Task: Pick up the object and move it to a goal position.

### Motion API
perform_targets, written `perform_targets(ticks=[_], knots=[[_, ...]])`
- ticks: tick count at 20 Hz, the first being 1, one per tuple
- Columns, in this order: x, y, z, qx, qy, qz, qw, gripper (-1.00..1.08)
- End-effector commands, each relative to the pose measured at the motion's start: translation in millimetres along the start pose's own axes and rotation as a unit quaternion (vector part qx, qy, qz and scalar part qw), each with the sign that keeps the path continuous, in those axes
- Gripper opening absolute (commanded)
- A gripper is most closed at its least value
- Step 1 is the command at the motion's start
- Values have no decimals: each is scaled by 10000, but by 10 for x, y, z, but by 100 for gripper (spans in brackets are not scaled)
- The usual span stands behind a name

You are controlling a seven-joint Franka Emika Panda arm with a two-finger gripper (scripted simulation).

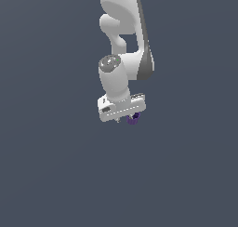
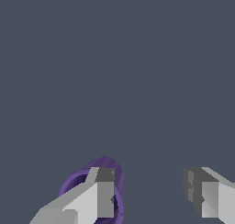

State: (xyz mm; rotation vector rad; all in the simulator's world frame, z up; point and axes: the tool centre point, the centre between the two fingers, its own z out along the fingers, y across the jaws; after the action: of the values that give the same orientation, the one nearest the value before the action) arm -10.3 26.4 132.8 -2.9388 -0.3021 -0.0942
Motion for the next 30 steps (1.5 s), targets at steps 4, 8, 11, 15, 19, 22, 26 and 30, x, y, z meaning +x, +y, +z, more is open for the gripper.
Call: perform_targets(ticks=[4,8,11,15,19,22,26,30], knots=[[-54,-62,127,317,241,-290,9988,28],[-96,-99,202,502,433,-479,9966,28],[-130,-121,249,615,584,-611,9945,28],[-178,-144,301,731,788,-775,9912,28],[-232,-159,342,808,992,-926,9875,28],[-276,-166,366,841,1141,-1033,9845,28],[-341,-169,389,854,1330,-1168,9805,28],[-413,-167,404,833,1505,-1296,9765,28]])
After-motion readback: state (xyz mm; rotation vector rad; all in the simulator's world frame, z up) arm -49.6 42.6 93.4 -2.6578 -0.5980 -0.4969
